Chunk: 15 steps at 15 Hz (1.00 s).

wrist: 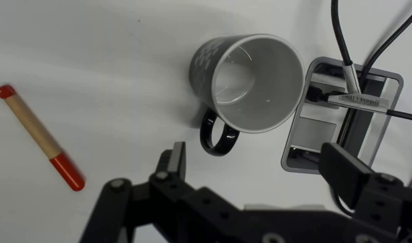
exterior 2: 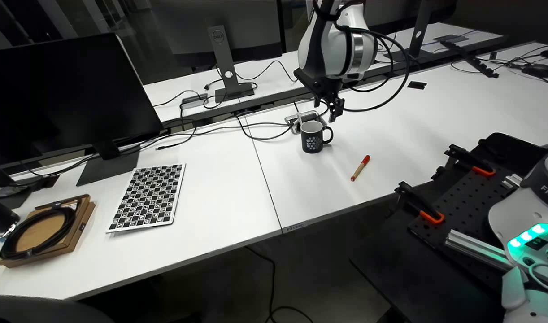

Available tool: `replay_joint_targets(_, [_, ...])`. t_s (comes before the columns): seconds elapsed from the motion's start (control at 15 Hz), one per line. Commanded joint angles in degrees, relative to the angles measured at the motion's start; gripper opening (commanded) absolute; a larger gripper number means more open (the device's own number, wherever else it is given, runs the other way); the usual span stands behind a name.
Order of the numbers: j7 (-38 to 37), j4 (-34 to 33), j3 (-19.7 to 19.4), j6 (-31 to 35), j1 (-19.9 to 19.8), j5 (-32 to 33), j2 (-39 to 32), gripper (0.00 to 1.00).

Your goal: Move the black mug to the right

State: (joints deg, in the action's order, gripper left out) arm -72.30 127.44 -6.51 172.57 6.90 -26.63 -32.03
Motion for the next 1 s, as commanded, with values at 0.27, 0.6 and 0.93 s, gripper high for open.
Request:
replay_joint_targets(0.27, [1.1, 2.0, -1.3, 5.3, 4.3, 4.5, -1.8, 1.0])
replay_joint_targets(0.6, [0.4, 1.1, -1.8, 2.1, 5.9, 5.3, -4.1, 1.0])
replay_joint_targets(0.93, [0.2, -0.4, -2.0, 2.1, 6.4, 5.8, -7.2, 1.0])
